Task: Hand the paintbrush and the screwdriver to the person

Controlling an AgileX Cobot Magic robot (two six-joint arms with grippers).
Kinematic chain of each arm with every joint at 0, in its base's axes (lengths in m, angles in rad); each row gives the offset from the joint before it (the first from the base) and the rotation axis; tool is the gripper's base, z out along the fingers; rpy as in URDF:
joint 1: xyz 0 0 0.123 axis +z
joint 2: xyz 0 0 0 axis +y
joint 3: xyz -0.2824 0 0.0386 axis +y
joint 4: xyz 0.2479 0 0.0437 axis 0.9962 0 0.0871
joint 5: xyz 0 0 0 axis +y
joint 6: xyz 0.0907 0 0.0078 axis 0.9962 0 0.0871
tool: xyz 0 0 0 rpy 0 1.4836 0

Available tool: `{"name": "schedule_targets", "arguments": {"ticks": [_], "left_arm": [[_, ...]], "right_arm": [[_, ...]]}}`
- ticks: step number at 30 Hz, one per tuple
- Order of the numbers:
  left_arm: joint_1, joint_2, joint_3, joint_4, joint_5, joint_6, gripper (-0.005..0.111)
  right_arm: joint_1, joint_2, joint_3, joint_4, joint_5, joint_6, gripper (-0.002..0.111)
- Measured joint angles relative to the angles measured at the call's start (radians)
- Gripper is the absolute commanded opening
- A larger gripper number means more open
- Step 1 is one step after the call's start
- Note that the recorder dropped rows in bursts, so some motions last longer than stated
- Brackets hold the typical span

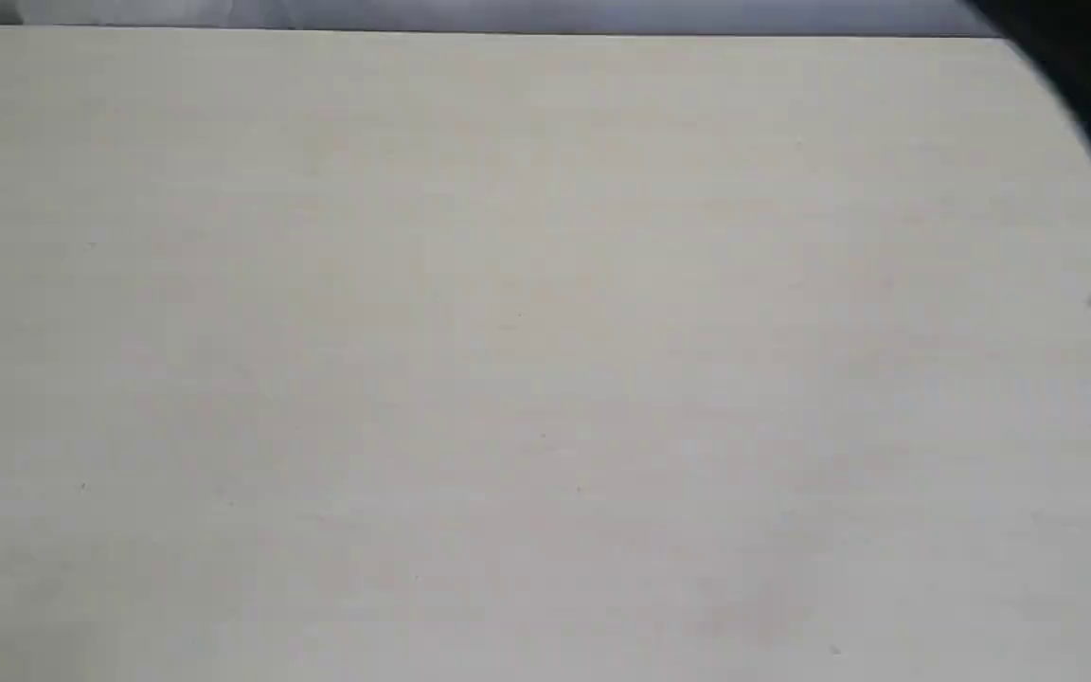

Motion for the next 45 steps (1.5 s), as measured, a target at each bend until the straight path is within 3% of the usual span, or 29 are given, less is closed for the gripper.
{"name": "schedule_targets", "arguments": {"ticks": [4, 14, 19, 27, 31, 36, 45], "left_arm": [[0.0, 0.0, 0.0, 0.0, 0.0, 0.0, 0.0], [0.0, 0.0, 0.0, 0.0, 0.0, 0.0, 0.0], [0.0, 0.0, 0.0, 0.0, 0.0, 0.0, 0.0], [0.0, 0.0, 0.0, 0.0, 0.0, 0.0, 0.0], [0.0, 0.0, 0.0, 0.0, 0.0, 0.0, 0.0], [0.0, 0.0, 0.0, 0.0, 0.0, 0.0, 0.0], [0.0, 0.0, 0.0, 0.0, 0.0, 0.0, 0.0]], "right_arm": [[0.0, -0.123, 0.0, -0.006, -0.002, -0.024, 0.005], [-0.011, -0.297, 0.061, -0.037, 0.224, -0.176, 0.005], [-0.197, -0.313, 0.156, -0.037, 0.213, -0.127, 0.005], [-0.605, -0.329, 0.308, -0.017, 0.197, 0.007, 0.005], [-0.732, -0.379, 0.382, -0.012, 0.195, 0.007, 0.005], [-0.783, -0.461, 0.463, -0.011, 0.193, -0.024, 0.005], [-0.775, -0.543, 0.579, -0.008, 0.156, -0.033, 0.005]]}}
